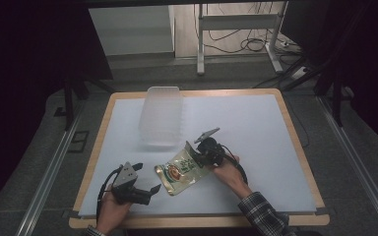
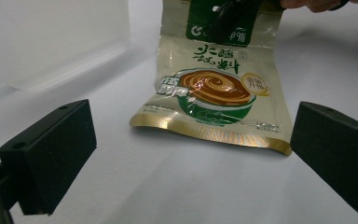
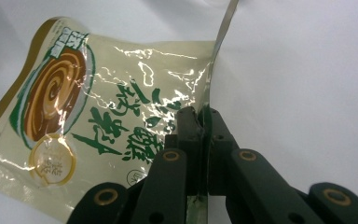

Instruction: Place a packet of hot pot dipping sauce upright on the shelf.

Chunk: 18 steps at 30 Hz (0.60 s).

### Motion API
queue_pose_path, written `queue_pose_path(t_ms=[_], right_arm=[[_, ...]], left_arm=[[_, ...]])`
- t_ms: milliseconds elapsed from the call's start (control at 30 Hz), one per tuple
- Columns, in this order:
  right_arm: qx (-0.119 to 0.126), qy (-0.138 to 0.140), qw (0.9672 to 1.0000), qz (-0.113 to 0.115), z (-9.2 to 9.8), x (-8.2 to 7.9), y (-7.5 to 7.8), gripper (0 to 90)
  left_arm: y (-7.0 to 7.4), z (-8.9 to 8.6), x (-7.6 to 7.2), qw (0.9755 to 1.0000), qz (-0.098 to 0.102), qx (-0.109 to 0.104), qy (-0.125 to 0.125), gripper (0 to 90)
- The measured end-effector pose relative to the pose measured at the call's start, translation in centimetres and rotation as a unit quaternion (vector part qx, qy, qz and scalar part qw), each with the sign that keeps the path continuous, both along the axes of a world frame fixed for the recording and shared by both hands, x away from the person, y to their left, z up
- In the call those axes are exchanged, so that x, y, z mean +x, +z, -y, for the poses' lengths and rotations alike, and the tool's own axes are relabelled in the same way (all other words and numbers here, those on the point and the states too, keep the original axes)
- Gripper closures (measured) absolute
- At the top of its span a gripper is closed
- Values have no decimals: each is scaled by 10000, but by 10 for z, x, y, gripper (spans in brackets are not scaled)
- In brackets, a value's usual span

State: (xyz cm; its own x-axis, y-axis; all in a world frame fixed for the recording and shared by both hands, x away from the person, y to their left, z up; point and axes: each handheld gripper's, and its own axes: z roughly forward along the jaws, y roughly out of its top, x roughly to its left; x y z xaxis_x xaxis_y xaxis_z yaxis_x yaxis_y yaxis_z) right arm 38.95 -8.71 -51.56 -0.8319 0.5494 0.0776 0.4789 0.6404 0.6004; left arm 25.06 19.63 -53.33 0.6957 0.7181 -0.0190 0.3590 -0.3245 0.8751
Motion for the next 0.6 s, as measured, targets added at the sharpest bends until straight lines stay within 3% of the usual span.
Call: queue_pose_path(t_ms=[333, 600], right_arm=[[109, 145, 9995, 260, 0, -6, 23, 873], [275, 232, 9992, 168, -1, -9, 44, 884]], left_arm=[[0, 0, 0, 10000, 11, -12, 13, 1], [1, -1, 0, 10000, 35, -14, 20, 1]])
